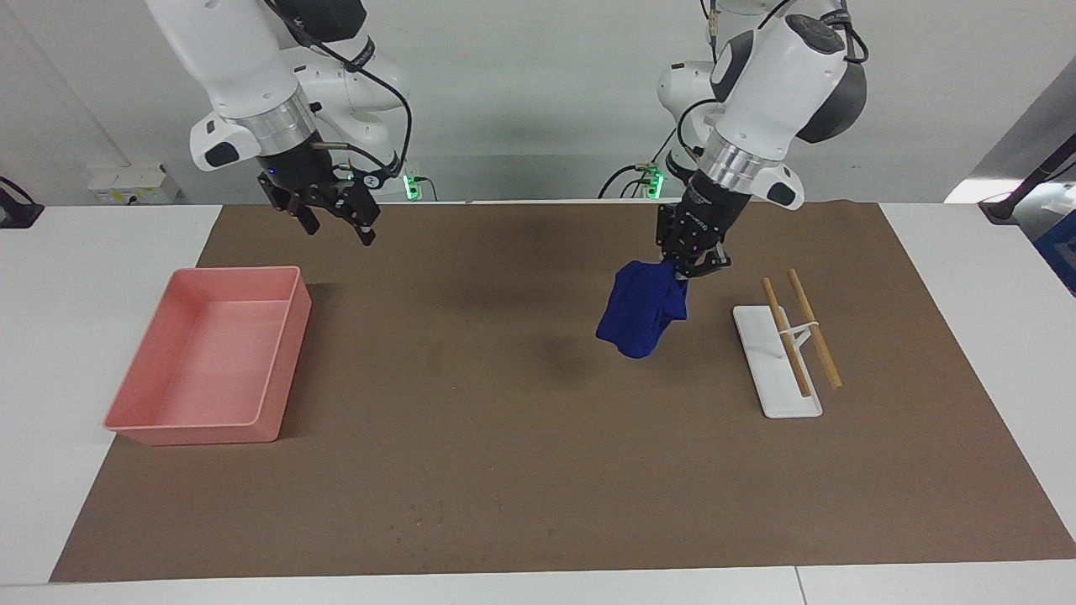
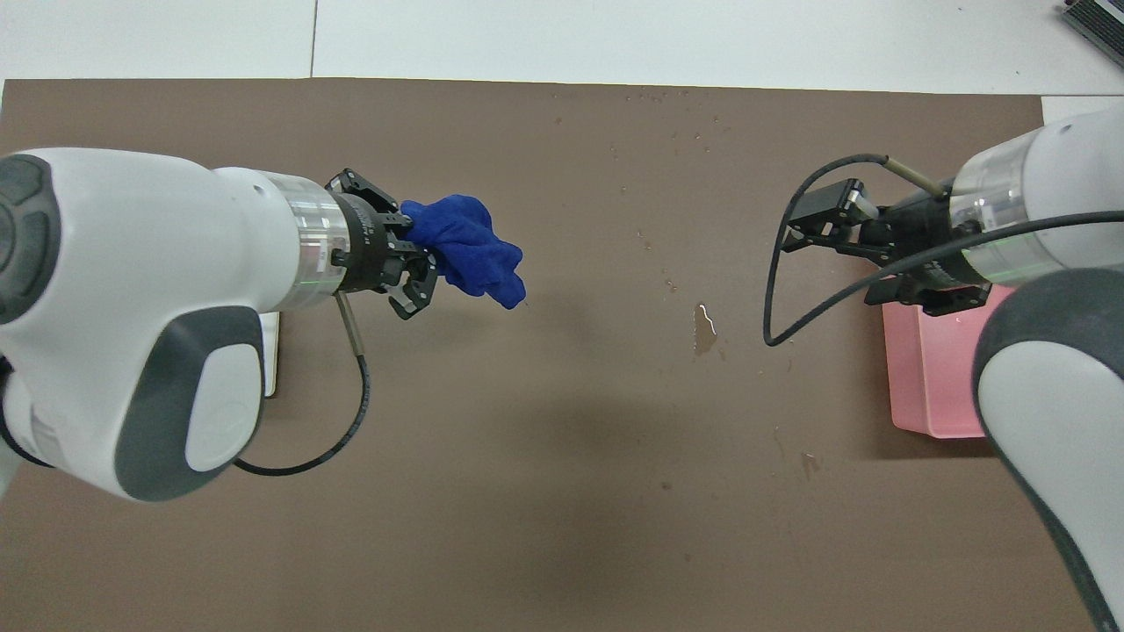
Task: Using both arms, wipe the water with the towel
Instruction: 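Carry the blue cloth toward center while the right gripper reaches toward it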
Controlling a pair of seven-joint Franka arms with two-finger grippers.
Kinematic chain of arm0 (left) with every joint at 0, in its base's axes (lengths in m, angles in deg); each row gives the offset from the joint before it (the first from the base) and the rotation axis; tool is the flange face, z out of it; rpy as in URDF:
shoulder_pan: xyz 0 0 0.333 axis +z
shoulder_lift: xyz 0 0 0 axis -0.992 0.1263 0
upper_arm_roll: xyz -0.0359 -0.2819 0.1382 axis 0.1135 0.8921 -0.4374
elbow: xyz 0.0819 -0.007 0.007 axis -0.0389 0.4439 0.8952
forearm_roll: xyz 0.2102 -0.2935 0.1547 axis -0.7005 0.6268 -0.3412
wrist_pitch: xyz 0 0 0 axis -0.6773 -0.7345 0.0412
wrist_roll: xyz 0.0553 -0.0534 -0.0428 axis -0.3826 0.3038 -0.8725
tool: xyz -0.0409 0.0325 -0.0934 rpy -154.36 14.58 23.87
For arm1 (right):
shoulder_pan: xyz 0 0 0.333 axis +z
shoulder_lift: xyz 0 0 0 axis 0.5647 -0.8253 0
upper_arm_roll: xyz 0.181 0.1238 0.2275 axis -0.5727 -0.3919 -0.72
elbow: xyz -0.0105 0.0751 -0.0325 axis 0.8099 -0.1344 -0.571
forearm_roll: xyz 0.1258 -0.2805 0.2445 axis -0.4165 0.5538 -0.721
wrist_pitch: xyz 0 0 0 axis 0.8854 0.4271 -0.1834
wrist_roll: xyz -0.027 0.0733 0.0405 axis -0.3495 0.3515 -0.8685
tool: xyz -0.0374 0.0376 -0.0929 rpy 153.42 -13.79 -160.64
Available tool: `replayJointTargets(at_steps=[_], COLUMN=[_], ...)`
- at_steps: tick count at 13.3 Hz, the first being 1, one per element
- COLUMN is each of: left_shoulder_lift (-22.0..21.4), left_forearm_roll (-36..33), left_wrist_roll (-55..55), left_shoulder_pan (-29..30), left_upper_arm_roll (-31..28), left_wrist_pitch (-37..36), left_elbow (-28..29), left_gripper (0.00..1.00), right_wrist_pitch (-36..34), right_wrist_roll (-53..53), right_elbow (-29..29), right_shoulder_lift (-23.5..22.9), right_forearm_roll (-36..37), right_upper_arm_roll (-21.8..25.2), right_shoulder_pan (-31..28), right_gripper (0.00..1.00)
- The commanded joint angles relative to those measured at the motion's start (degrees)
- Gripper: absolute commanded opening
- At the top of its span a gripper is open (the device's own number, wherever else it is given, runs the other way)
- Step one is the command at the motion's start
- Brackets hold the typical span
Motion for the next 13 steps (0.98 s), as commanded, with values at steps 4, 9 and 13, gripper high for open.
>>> replayJointTargets(at_steps=[4,9,13], left_shoulder_lift=[0.3,0.6,0.5], left_forearm_roll=[0.3,0.0,0.0], left_wrist_roll=[-12.4,-18.4,-19.2], left_shoulder_pan=[-9.8,-13.5,-13.4], left_upper_arm_roll=[0.1,0.1,0.2], left_wrist_pitch=[7.6,14.3,16.2], left_elbow=[-0.6,-0.6,-0.7], left_gripper=[0.00,0.00,0.00], right_wrist_pitch=[9.7,10.7,10.5], right_wrist_roll=[19.9,29.5,31.0], right_elbow=[-0.4,-1.7,-2.4], right_shoulder_lift=[-3.0,-4.1,-4.1], right_forearm_roll=[-8.0,-11.2,-11.8], right_upper_arm_roll=[0.1,0.0,-0.1], right_shoulder_pan=[5.2,7.8,9.3], right_gripper=[0.99,0.99,0.98])
